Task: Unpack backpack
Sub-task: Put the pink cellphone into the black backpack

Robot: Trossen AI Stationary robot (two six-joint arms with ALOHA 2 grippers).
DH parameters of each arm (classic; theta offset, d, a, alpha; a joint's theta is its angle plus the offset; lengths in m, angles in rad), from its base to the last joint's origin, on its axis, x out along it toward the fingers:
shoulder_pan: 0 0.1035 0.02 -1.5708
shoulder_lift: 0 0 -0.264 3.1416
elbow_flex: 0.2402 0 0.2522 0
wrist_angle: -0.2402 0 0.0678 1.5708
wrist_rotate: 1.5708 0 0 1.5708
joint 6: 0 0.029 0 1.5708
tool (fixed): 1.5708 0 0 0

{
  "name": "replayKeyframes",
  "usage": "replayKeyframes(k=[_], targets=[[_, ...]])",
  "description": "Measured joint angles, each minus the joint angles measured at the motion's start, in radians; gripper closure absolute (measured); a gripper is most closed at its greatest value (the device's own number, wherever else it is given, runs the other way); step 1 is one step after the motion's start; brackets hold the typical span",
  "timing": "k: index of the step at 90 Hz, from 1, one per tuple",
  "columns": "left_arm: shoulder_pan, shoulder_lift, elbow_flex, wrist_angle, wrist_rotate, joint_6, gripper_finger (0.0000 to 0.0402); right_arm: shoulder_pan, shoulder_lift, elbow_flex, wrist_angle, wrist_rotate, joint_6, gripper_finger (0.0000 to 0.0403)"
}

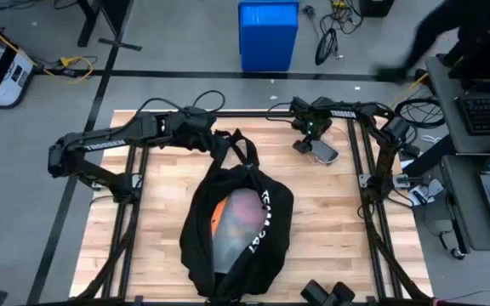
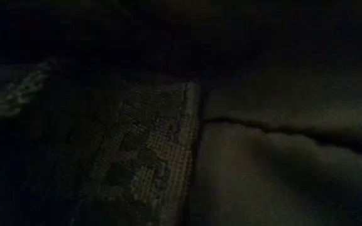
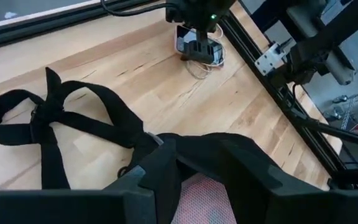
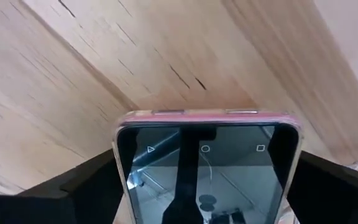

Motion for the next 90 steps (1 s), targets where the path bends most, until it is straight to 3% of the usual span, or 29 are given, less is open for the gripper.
replayKeyframes(k=[12,59,90], targets=[[0.0,0.0,0.0,0.0,0.0,0.0,0.029,0.0,0.0,0.0,0.004,0.0,0.001,0.0063],[0.0,0.0,0.0,0.0,-0.006,0.0,0.029,0.0,-0.002,0.001,-0.007,-0.001,0.008,0.0063],[0.0,0.0,0.0,0.0,-0.032,0.009,0.029,0.0,-0.095,-0.004,-0.042,-0.007,0.033,0.0062]])
